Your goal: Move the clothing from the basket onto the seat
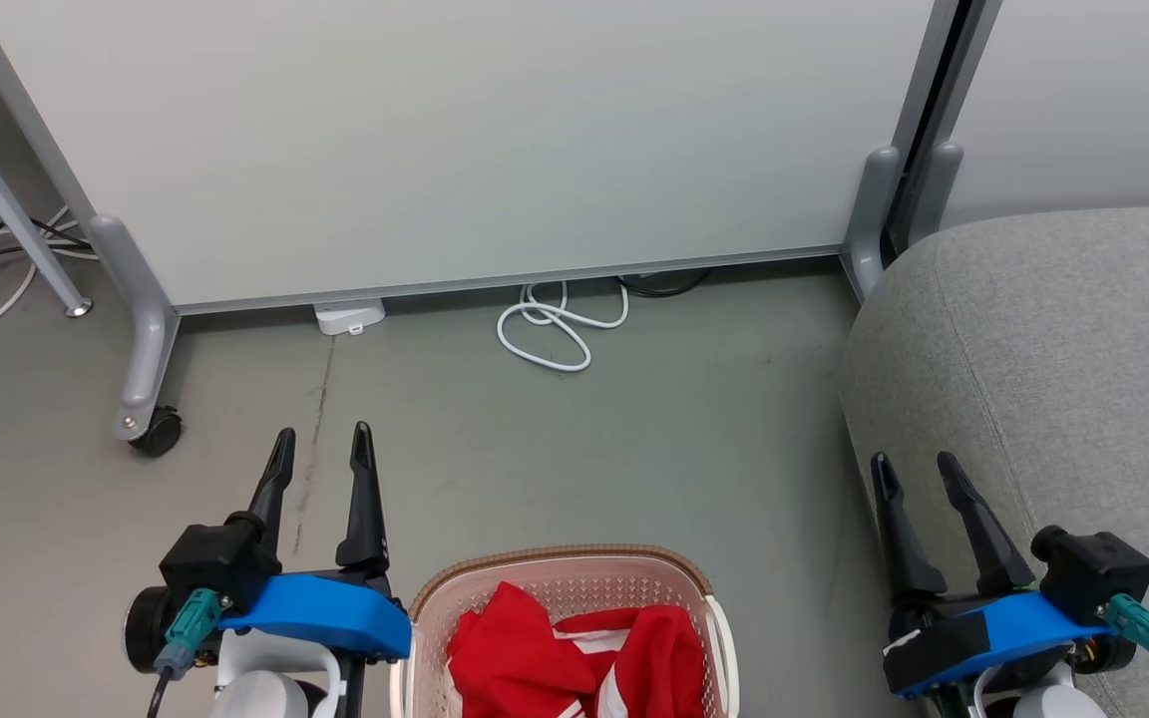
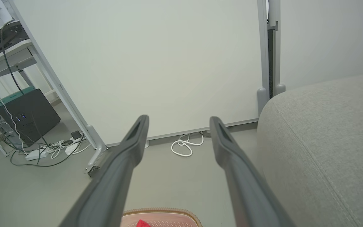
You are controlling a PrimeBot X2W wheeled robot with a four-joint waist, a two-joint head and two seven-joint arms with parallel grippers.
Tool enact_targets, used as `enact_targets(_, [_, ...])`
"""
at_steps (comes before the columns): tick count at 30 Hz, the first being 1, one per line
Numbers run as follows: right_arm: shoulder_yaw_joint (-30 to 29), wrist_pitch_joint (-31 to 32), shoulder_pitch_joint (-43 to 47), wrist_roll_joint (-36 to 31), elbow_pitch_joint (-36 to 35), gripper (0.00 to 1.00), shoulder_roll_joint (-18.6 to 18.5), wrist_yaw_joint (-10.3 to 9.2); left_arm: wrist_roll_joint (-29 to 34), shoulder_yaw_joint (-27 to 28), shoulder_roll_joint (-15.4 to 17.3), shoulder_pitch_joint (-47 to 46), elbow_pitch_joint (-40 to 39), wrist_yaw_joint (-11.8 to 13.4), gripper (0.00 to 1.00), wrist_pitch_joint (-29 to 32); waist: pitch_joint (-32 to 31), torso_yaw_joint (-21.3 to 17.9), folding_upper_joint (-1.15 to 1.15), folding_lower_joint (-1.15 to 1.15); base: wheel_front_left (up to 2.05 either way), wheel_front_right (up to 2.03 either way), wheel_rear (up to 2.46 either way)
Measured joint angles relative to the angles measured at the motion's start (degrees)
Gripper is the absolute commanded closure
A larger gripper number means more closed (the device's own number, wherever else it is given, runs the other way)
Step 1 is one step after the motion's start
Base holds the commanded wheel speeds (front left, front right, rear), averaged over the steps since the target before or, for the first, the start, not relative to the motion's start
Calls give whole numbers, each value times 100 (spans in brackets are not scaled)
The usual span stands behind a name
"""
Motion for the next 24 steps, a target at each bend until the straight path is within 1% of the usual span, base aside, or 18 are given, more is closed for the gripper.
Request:
enact_targets(17, [100, -201, -41, -795, 4, 0, -7, 1, 853, -126, -9, -87, 10, 34, 0, -194, 38, 17, 0, 0, 0, 0, 0])
enact_targets(24, [137, -270, -45, -1084, 4, 0, -9, 1, 1053, -147, -26, -97, 69, -4, 0, -259, 33, 28, 0, 0, 0, 0, 0])
